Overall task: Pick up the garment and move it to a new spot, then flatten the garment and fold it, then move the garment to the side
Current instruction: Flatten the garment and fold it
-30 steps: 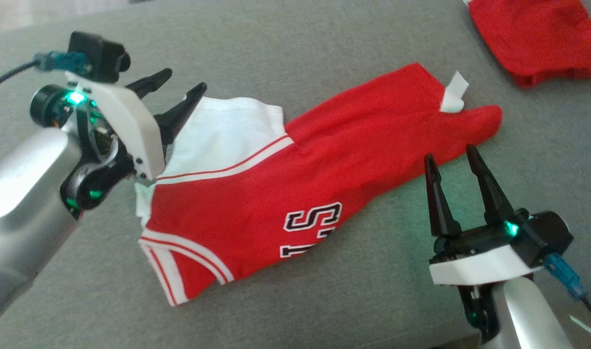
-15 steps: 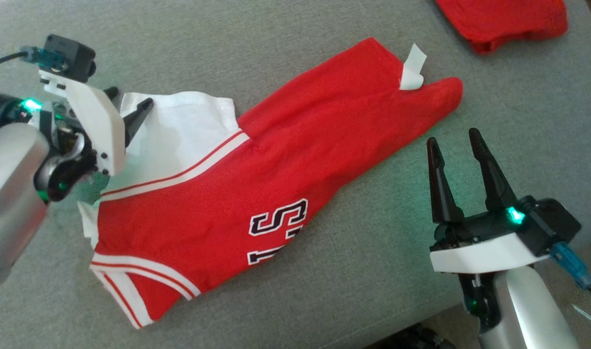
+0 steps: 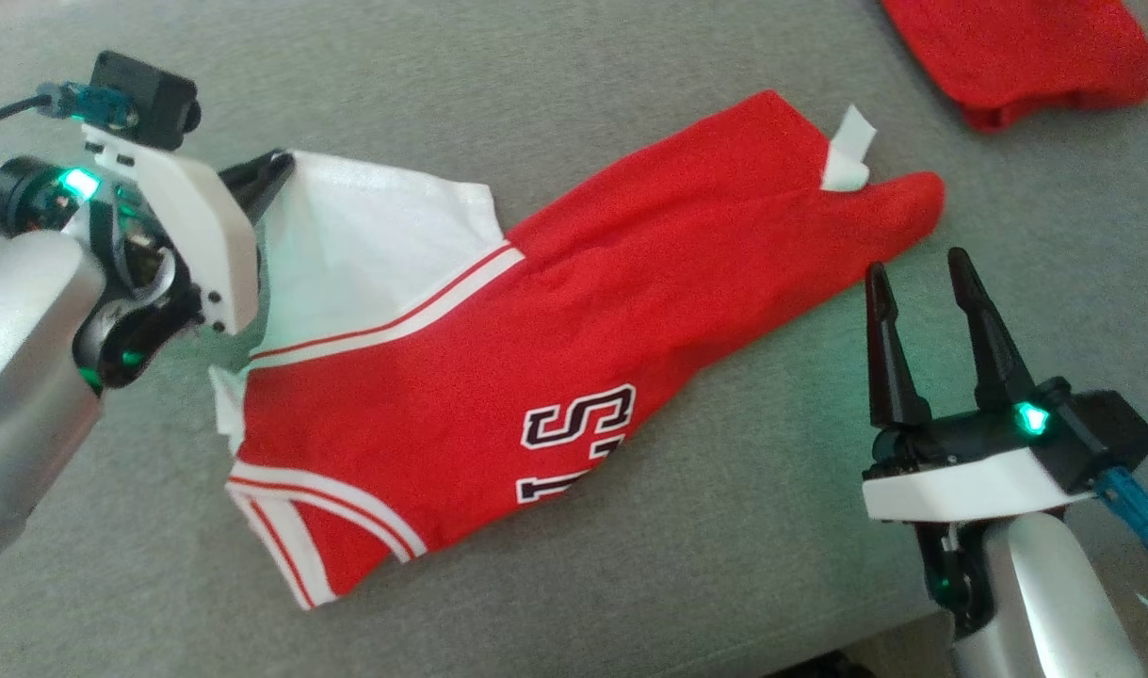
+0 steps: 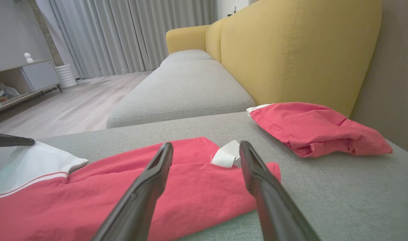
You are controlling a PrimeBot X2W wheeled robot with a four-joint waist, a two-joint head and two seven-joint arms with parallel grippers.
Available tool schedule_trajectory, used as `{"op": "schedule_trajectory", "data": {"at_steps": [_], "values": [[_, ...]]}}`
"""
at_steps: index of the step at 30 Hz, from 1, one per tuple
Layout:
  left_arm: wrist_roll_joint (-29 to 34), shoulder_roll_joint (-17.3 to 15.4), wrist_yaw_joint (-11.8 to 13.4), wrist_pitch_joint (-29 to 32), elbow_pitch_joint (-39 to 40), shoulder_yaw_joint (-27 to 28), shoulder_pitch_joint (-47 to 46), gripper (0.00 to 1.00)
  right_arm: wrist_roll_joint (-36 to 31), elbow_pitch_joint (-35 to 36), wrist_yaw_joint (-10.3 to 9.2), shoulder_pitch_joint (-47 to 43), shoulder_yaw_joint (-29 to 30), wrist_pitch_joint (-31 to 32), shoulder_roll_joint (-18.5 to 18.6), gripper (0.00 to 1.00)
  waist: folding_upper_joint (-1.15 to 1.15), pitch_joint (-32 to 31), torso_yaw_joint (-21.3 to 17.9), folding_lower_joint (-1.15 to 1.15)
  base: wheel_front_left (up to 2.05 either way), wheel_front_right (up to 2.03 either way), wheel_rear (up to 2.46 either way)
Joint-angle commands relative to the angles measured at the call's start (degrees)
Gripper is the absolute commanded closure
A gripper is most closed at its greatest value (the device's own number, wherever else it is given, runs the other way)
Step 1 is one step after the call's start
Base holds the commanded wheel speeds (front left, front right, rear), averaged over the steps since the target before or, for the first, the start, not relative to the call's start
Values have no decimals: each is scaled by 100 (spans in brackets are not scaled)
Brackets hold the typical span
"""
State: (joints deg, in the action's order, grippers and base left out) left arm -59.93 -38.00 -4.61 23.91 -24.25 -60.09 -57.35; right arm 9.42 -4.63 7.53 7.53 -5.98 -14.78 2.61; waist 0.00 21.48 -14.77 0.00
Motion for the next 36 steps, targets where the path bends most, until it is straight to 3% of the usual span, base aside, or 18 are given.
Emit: {"op": "schedule_trajectory", "data": {"at_steps": [1,4,12,18,27,34,35,36], "values": [[48,-218,-20,-105,210,353,-422,100,-46,67,-4,121,-53,-22,27,0,0,-37,149,0,0,0,0],[40,-224,-37,-173,382,416,-515,100,21,-145,-4,314,28,-22,146,0,0,-46,260,0,0,0,0],[188,-282,-58,-263,634,429,-693,100,368,-967,-4,1080,186,-22,1036,0,0,23,443,0,0,0,0],[412,-275,-31,-428,544,411,-822,100,719,-1744,-4,1269,202,-22,1150,0,0,92,494,0,0,0,0],[491,-294,-81,-417,420,330,-895,100,1607,-2915,-4,1982,-576,350,1721,0,0,134,507,0,0,0,0],[478,-262,-120,-380,425,268,-917,100,2424,-3383,-4,2332,-1249,829,1890,0,0,129,567,0,0,0,0],[475,-266,-129,-358,431,248,-920,100,2629,-3465,-4,2395,-1429,903,1959,2,0,141,586,0,0,0,0],[469,-270,-135,-345,438,237,-919,100,2690,-3506,-4,2430,-1516,907,2000,14,0,148,592,0,0,0,0]]}}
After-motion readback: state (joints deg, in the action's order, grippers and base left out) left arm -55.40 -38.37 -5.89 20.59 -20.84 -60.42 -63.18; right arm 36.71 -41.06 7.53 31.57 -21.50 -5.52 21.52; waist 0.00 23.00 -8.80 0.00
